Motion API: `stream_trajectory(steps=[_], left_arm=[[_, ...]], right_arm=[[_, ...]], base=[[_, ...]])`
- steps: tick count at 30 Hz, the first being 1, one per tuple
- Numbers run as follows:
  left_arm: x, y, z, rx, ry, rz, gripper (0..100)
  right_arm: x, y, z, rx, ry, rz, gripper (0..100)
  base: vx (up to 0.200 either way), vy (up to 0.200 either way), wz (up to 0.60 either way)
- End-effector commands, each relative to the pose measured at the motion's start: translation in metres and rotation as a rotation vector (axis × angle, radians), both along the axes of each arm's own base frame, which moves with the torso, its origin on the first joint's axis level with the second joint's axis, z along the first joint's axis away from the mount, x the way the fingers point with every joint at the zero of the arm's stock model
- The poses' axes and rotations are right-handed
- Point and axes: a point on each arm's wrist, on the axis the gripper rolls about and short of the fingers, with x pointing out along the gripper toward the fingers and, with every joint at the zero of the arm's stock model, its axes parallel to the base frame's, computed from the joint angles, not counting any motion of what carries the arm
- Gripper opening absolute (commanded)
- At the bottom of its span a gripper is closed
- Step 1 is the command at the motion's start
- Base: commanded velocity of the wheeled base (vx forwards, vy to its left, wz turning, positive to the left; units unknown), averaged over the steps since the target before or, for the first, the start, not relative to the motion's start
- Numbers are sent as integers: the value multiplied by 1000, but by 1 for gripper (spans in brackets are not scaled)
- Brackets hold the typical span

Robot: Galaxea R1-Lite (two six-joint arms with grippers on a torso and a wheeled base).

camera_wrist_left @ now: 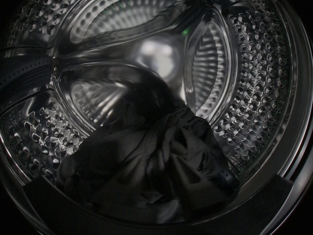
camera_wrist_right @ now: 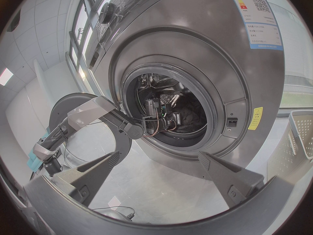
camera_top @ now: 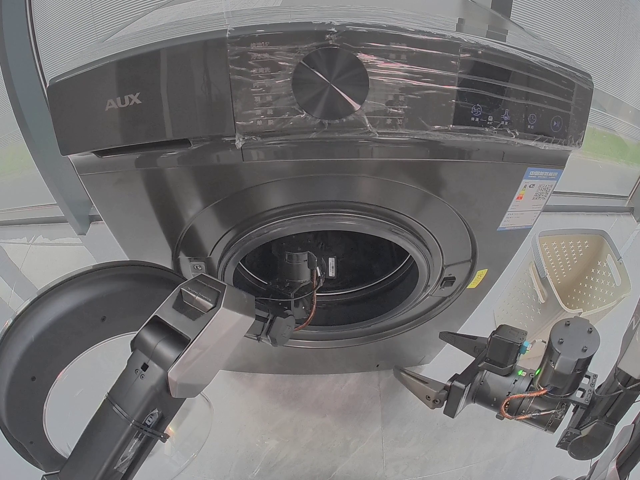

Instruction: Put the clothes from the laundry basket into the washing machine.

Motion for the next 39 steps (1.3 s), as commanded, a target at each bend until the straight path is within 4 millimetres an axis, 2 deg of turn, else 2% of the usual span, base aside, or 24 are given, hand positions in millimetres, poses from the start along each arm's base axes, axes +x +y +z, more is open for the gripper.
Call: stream_trajectory(steps=[1, 16, 20, 24, 28, 31, 33, 35, 39], left_arm=[[-1, -1, -3, 3, 5, -2, 100], [-7, -7, -7, 43, 78, -12, 100], [-12, -9, 0, 42, 75, -13, 100], [-26, -12, 19, 46, 81, -31, 100], [-45, -16, 30, 57, 100, -55, 100], [-67, -18, 43, 63, 109, -82, 100], [-72, -18, 44, 66, 113, -88, 100], [-86, -16, 44, 77, 126, -102, 100], [-91, -12, 42, 86, 136, -103, 100]], right_arm=[[0, 0, 0, 1, -1, -1, 100], [1, -1, 2, 6, -7, -4, 100], [1, -1, 2, 7, -8, -4, 100], [1, 0, 2, 6, -7, -2, 100], [1, 0, 2, 7, -8, -2, 100], [0, 0, 2, 5, -6, -1, 100], [0, 0, 2, 6, -7, -1, 100], [0, 0, 2, 6, -7, -1, 100], [0, 0, 2, 5, -6, 2, 100]], base=[[0, 0, 0], [0, 0, 0], [0, 0, 0], [0, 0, 0], [0, 0, 0], [0, 0, 0], [0, 0, 0], [0, 0, 0], [0, 0, 0]])
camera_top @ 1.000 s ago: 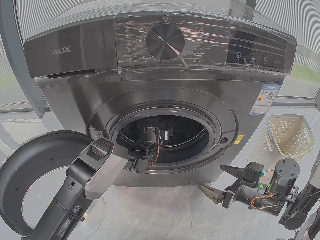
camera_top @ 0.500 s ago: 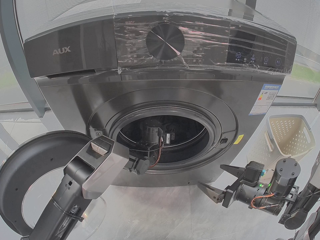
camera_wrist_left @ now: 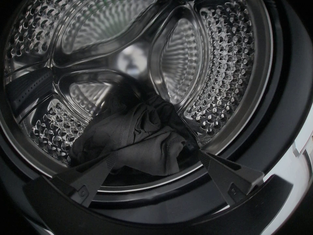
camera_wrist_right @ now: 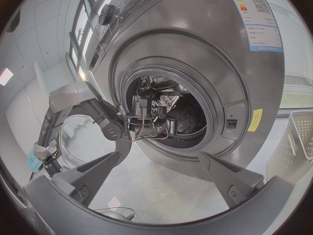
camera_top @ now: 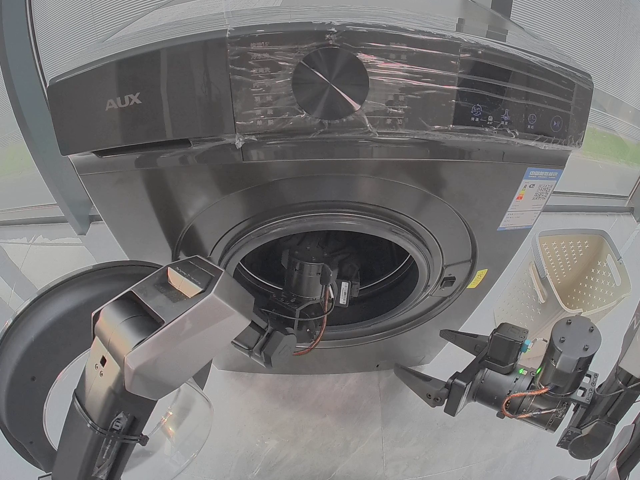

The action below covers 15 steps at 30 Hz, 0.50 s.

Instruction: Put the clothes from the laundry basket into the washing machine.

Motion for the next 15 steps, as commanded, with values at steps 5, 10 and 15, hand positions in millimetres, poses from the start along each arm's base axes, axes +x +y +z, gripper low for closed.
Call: stream_trajectory(steps=[5, 10, 15], left_arm=[[-23, 7, 17, -8, -15, -16, 100], [-43, 6, 26, -17, -15, -42, 100], [-79, 1, 34, -58, 20, -90, 100]], right_arm=[[-1, 0, 0, 0, 0, 3, 100], [0, 0, 0, 1, -1, 2, 100], [-1, 0, 0, -2, 3, 5, 100]], base=[[0, 0, 0], [0, 0, 0], [0, 0, 0]])
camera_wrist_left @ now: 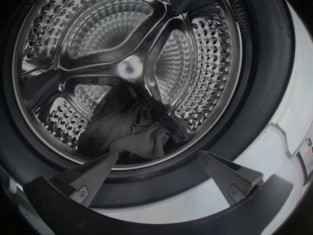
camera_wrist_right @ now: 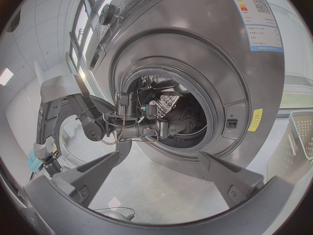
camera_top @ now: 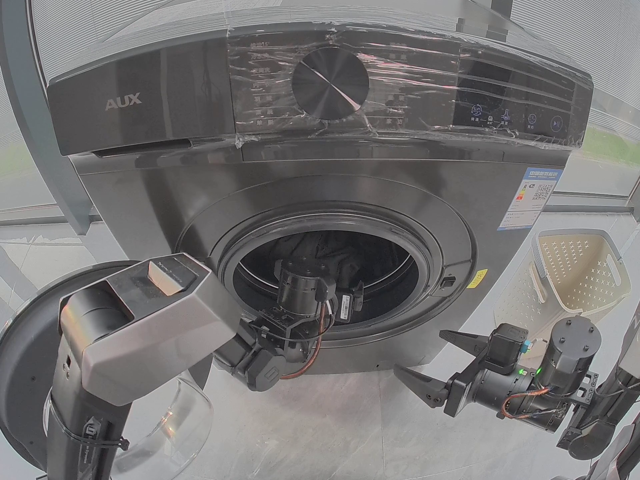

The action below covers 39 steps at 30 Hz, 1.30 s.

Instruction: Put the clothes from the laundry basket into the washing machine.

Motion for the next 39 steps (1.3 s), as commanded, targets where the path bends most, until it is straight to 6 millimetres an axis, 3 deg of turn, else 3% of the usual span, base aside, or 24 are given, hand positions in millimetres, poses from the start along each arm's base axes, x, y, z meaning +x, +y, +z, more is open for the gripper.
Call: stream_trajectory(steps=[1, 6, 11, 12, 14, 19, 25, 32, 39], left_arm=[[-34, -5, 18, -41, 14, -48, 100], [-65, -3, 26, -104, 33, -81, 100], [-92, 5, 54, -177, 26, -102, 100], [-109, 16, 72, -202, 15, -115, 100], [-128, 33, 88, -217, 1, -123, 100], [-167, 78, 117, -247, -35, -121, 100], [-185, 103, 128, -283, -107, -18, 100], [-203, 122, 117, -237, -83, -2, 100], [-221, 142, 118, -222, -108, -9, 100]], right_arm=[[-1, 0, 0, -1, 1, 3, 100], [-2, -1, 0, -3, 3, 0, 100], [-4, -7, 0, -5, 5, -15, 100], [-4, -11, 3, 2, -3, -29, 100], [-6, -16, 7, 7, -13, -44, 100], [-12, -31, 13, 18, -31, -91, 100], [-9, -55, 20, 27, -62, -208, 100], [-17, -61, 31, 39, -116, -305, 100], [-23, -63, 36, 46, -130, -308, 100]], base=[[0, 0, 0], [0, 0, 0], [0, 0, 0], [0, 0, 0], [0, 0, 0], [0, 0, 0], [0, 0, 0], [0, 0, 0], [-200, 0, 0]])
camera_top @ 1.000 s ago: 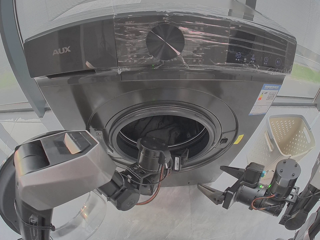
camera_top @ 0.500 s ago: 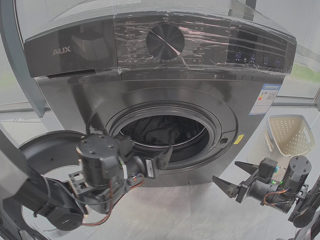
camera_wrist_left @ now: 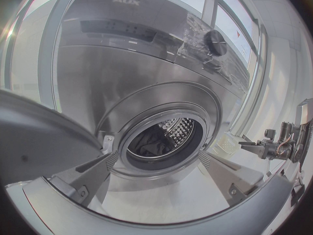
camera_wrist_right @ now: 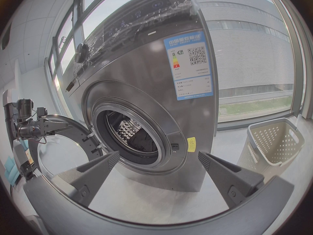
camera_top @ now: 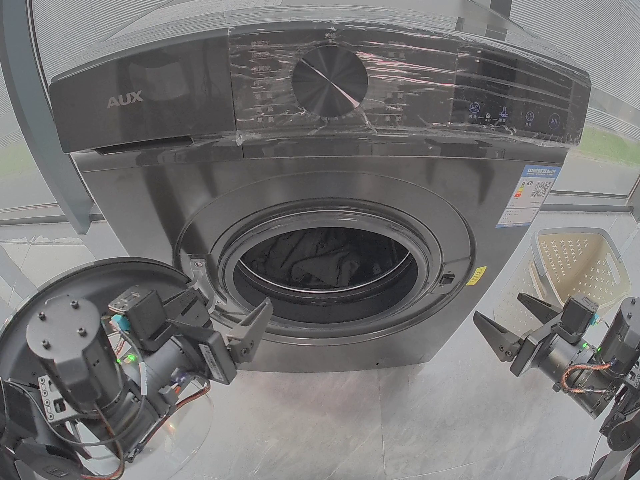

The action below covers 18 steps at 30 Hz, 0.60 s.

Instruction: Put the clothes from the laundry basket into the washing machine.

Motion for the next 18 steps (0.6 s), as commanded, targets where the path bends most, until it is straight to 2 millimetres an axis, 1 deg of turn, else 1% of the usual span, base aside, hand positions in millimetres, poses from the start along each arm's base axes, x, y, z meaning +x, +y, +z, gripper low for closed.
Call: stream_trajectory(steps=[1, 5, 6, 7, 11, 12, 14, 15, 16, 18], left_arm=[[-15, 17, 5, -6, -32, 0, 100], [-27, 30, 5, 9, -51, 2, 100], [-28, 30, 5, 9, -52, 2, 100], [-34, 37, 7, 16, -72, 2, 100], [-44, 53, 11, 8, -102, 28, 100], [-44, 54, 11, 7, -104, 31, 100], [-51, 65, 5, 30, -105, 56, 100], [-51, 66, 5, 31, -105, 57, 100], [-55, 73, 3, 35, -109, 74, 100], [-58, 78, 1, 34, -115, 88, 100]], right_arm=[[-8, -4, 3, 5, -8, -2, 100], [-12, -6, 6, 0, -16, -1, 100], [-12, -6, 6, -2, -17, -1, 100], [-15, -8, 10, -7, -35, 2, 100], [-25, -14, 15, -10, -45, 6, 100], [-26, -14, 16, -10, -45, 6, 100], [-37, -21, 19, -22, -37, 3, 100], [-38, -22, 19, -23, -37, 2, 100], [-44, -29, 19, -51, -29, -23, 100], [-47, -37, 20, -73, -29, -59, 100]], base=[[-200, 0, 0], [-200, 0, 0], [-200, 0, 0], [-200, 0, 0], [-200, 0, 0], [-200, 0, 0], [-200, 0, 0], [-200, 0, 0], [-200, 0, 0], [-200, 0, 0]])
